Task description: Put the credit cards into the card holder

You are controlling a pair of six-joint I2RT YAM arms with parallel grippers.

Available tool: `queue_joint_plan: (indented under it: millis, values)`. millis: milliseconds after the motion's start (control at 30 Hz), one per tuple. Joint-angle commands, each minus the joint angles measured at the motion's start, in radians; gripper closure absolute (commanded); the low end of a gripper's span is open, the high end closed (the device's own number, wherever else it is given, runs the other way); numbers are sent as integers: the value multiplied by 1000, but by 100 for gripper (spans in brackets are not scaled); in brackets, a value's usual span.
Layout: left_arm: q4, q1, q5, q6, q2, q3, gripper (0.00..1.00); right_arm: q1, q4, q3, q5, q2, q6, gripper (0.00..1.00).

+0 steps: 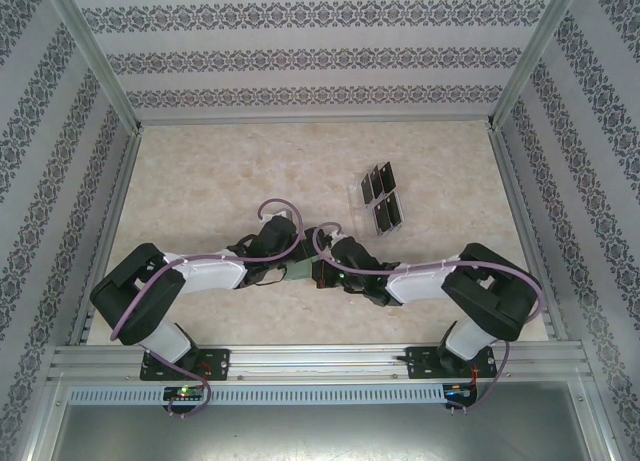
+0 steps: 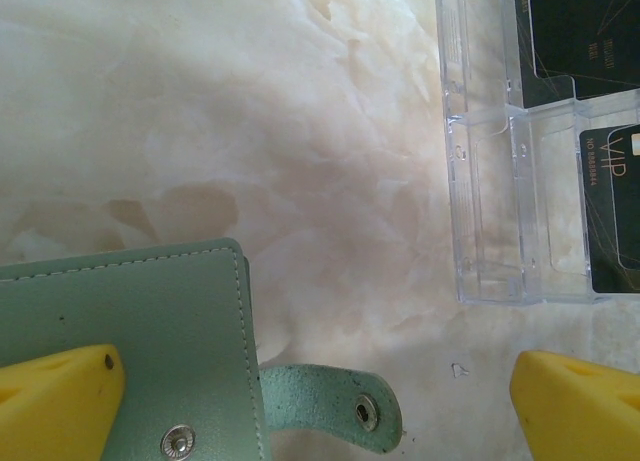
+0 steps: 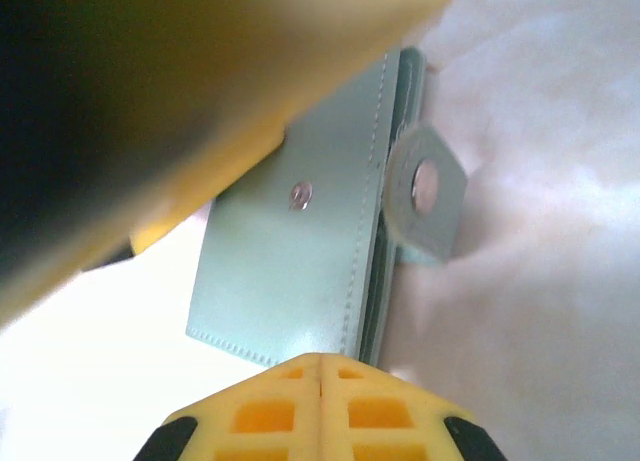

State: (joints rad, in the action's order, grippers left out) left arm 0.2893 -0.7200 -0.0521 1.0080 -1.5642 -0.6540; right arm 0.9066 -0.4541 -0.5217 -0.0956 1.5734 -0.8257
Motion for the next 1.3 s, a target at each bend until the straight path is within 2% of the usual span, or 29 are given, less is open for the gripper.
queue_joint_plan:
  millis: [0, 133, 300, 633, 1100, 1267]
  values:
    - [11, -11, -31, 20, -12, 10, 0, 24, -15, 20, 29, -54, -29, 100]
    - [17, -12, -32, 26, -18, 13, 0, 41, -17, -12, 43, -40, -28, 100]
    - [25, -12, -38, 33, -24, 14, 0, 50, -61, -47, 50, 51, -50, 100]
    - [16, -15, -31, 60, -4, 6, 0, 67, -204, 8, 88, 183, -210, 100]
    - [-134, -10, 23, 12, 47, -107, 0, 111, -234, 63, 137, 189, -281, 100]
    - [-284, 47, 53, -24, 91, -156, 0, 111, -239, 62, 138, 205, -298, 100]
